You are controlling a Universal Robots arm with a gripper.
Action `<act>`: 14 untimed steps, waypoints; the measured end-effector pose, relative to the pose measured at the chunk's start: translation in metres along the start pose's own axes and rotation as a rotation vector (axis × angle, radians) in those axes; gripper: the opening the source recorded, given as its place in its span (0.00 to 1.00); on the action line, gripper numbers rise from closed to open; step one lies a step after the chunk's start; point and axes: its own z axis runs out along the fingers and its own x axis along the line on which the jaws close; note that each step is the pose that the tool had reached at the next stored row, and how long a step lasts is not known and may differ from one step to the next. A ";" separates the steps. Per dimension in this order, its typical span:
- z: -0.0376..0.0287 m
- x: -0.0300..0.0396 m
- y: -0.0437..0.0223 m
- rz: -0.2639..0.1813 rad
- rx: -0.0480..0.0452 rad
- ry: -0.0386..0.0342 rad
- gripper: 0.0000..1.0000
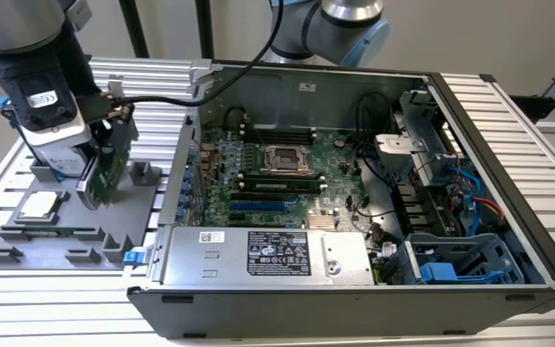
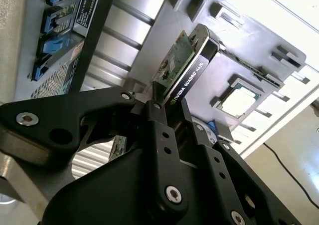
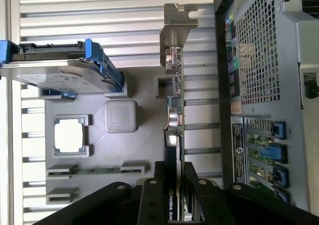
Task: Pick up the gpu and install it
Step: 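Pick up the gpu and move the gpu toward the slot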
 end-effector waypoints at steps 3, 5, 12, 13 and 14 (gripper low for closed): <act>-0.0017 0.0000 0.0002 0.000 0.0000 0.0000 0.00; -0.0034 0.0000 0.0004 0.000 0.0001 0.0001 0.00; -0.0094 -0.0001 0.0010 0.000 -0.0001 0.0000 0.00; -0.0099 -0.0001 0.0011 0.000 -0.0001 -0.0001 0.00; -0.0104 -0.0001 0.0011 0.000 0.0000 0.0000 0.00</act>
